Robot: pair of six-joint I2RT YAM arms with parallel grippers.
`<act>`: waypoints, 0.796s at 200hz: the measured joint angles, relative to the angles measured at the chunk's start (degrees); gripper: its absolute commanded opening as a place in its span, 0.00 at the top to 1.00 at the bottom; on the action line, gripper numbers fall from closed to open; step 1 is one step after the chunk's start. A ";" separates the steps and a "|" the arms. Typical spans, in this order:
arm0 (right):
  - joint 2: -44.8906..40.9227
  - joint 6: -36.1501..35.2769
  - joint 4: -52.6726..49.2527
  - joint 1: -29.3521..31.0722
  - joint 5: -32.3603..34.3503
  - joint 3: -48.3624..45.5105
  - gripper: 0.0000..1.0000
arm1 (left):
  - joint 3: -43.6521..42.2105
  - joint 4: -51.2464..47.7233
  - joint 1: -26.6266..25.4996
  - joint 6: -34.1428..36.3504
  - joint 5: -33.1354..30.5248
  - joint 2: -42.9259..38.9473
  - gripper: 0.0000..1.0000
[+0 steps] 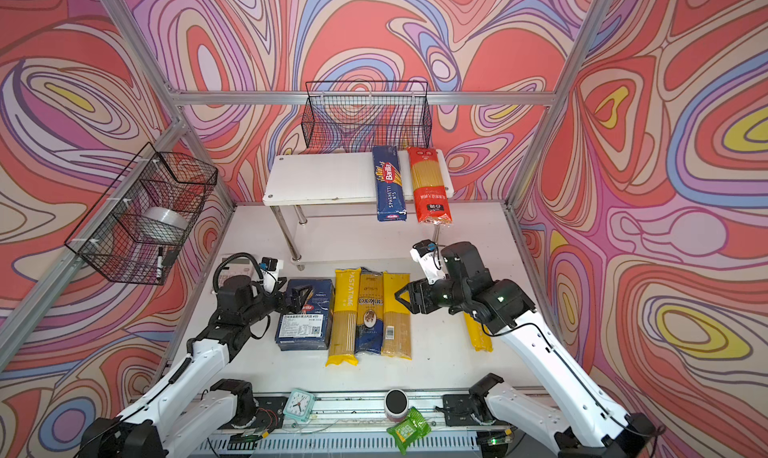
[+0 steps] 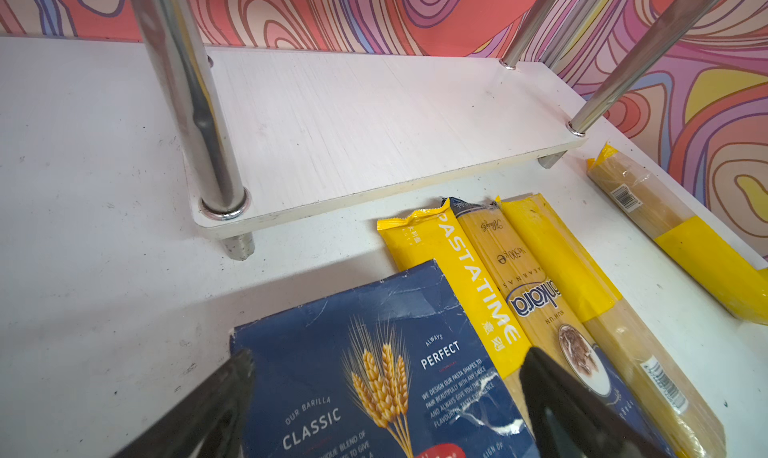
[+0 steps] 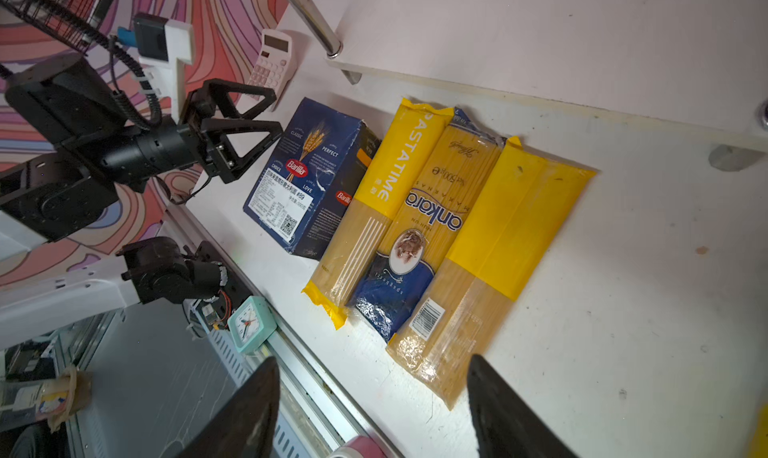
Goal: Place and organize the pasta boxes and bags onto the shelf
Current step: 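Move the open right gripper over the yellow-and-clear spaghetti bag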
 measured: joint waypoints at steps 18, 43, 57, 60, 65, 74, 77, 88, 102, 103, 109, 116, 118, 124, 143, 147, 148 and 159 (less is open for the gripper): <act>-0.81 1.95 2.69 0.00 2.25 -3.61 0.26 | 0.00 0.00 0.00 0.00 0.00 0.00 0.00; -0.46 4.24 5.35 0.00 5.57 -7.30 0.24 | 0.00 0.00 0.00 0.00 0.00 0.00 0.00; 0.13 5.68 6.03 0.00 8.94 -8.85 0.17 | 0.00 0.00 0.00 0.00 0.00 -0.02 0.00; 0.35 6.40 6.12 0.00 10.03 -9.16 0.16 | 0.00 0.00 0.00 -0.02 0.00 -0.04 0.00; 0.61 6.64 6.19 0.00 11.50 -9.46 0.16 | 0.00 0.00 0.00 -0.02 0.00 -0.09 0.00; 1.22 7.93 6.27 0.00 14.97 -10.19 0.14 | 0.00 0.00 0.00 0.00 0.00 -0.15 0.00; 1.27 8.26 6.27 0.00 15.50 -10.27 0.13 | 0.00 0.00 0.00 -0.02 0.00 -0.17 0.00; 1.57 9.64 6.75 0.00 19.06 -11.43 0.13 | 0.00 0.00 0.00 -0.02 -0.02 -0.24 0.00; 1.57 11.08 7.80 -0.17 21.81 -13.11 0.12 | 0.00 0.00 0.00 -0.02 -0.02 -0.33 0.00; 1.60 11.23 7.89 -0.20 22.05 -13.29 0.12 | 0.00 0.00 0.00 -0.02 -0.02 -0.33 0.00; 1.81 11.87 8.17 -0.37 22.99 -13.92 0.11 | 0.00 0.00 0.00 -0.02 -0.02 -0.33 0.00; 2.36 12.59 8.33 -0.68 23.91 -14.36 0.08 | 0.00 0.00 0.00 -0.02 -0.02 -0.33 0.00; 2.58 12.70 8.39 -0.81 24.33 -14.49 0.07 | 0.00 0.00 0.00 -0.02 -0.02 -0.33 0.00; 3.56 13.33 8.55 -1.20 25.29 -14.64 0.06 | 0.00 0.00 0.00 0.00 -0.02 -0.33 0.00; 6.08 14.27 9.66 -2.86 26.86 -15.19 0.06 | 0.00 0.00 0.00 -0.02 -0.02 -0.33 0.00; 6.34 14.34 9.90 -3.19 26.95 -15.39 0.06 | 0.00 0.00 0.00 -0.02 -0.02 -0.33 0.00; 6.51 14.36 10.01 -3.41 26.97 -15.52 0.06 | 0.00 0.00 0.00 -0.02 -0.02 -0.33 0.00; 6.97 14.49 10.62 -4.61 27.02 -16.26 0.06 | 0.00 0.00 0.00 -0.02 -0.04 -0.39 0.00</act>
